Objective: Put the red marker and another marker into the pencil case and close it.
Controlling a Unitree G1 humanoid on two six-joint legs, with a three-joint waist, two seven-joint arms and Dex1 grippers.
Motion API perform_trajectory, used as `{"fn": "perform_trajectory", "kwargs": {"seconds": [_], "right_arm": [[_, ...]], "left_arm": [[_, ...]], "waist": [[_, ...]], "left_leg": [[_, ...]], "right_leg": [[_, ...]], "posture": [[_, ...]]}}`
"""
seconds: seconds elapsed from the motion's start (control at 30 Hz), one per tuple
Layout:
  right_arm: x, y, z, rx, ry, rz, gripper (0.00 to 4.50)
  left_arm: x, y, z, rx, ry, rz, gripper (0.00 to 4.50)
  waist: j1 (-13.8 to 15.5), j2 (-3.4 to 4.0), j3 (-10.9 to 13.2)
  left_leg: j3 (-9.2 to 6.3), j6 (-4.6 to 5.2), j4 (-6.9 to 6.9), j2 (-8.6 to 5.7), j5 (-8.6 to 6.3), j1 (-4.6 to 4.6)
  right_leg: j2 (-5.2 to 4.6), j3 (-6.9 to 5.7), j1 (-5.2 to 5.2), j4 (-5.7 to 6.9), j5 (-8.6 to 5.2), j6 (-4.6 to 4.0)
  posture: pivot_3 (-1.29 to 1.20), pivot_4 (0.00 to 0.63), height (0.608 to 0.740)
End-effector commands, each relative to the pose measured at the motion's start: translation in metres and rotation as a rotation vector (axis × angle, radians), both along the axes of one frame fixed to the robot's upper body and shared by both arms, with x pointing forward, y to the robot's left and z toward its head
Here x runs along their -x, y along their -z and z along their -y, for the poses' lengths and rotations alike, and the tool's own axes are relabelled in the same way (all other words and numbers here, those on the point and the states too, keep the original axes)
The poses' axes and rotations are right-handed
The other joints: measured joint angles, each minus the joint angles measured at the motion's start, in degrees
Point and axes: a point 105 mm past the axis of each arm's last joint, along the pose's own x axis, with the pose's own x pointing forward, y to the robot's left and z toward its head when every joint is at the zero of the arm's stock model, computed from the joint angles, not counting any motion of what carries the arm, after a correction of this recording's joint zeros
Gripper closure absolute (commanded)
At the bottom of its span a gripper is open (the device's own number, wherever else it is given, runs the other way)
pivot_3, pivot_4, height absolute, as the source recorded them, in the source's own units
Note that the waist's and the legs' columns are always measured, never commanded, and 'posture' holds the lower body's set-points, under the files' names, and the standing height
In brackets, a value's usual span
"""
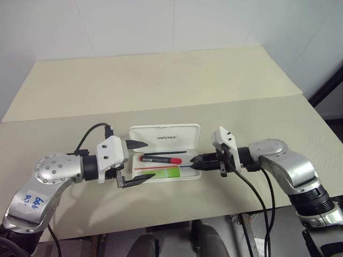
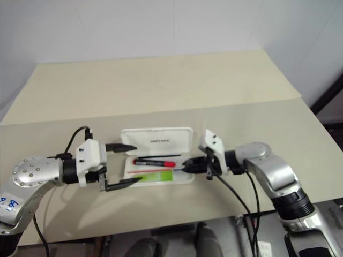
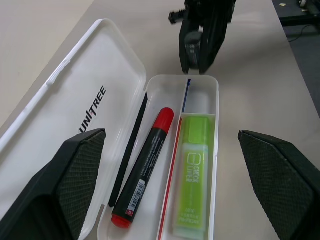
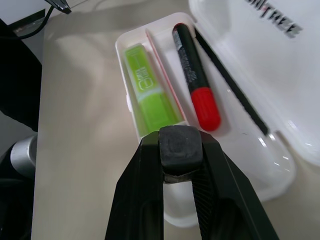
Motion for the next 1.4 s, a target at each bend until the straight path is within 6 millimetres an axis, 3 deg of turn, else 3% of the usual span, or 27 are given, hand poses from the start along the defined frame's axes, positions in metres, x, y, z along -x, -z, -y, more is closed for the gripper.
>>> {"fn": "perform_trajectory", "kwargs": {"seconds": [0.03,0.43,0.8,1.23,1.4], "right_arm": [[0.000,-0.005,-0.003,-0.007,-0.014,0.018,4.07],[0.005,0.012,0.000,0.064,-0.055,-0.012,4.07],[0.004,0.015,0.000,0.073,-0.061,0.013,0.12],[-0.005,0.002,-0.003,-0.009,-0.011,0.022,0.05],[-0.007,-0.008,0.007,0.013,0.011,0.043,0.05]], "left_arm": [[0.003,-0.007,0.002,0.005,0.006,0.035,0.00],[0.004,-0.008,0.001,0.012,-0.008,0.036,0.00],[0.003,-0.010,0.002,0.019,-0.010,0.042,0.00],[0.003,-0.010,0.002,0.023,-0.016,0.044,0.00],[0.002,-0.010,0.001,0.021,-0.018,0.046,0.00]], "waist": [[0.0,0.00,0.0],[0.0,0.00,0.0],[0.0,0.00,0.0],[0.0,0.00,0.0],[0.1,0.00,0.0]], "left_leg": [[0.00,0.00,0.00,0.00,0.00,0.00],[0.01,0.00,0.00,0.00,0.00,0.00],[0.00,0.00,0.00,0.00,0.00,0.00],[0.00,-0.01,0.00,0.00,0.00,0.00],[0.00,-0.01,0.00,-0.01,0.00,0.00]], "right_leg": [[0.00,0.00,0.00,0.00,0.00,0.00],[0.00,0.00,0.00,0.00,0.00,0.00],[0.00,0.00,0.00,0.00,0.00,0.00],[0.00,0.00,0.00,0.00,0.00,0.00],[0.00,0.00,0.00,0.00,0.00,0.00]], "posture": [[0.00,0.150,0.740],[0.00,0.150,0.740],[0.00,0.150,0.740],[0.00,0.150,0.740],[0.00,0.150,0.740]]}}
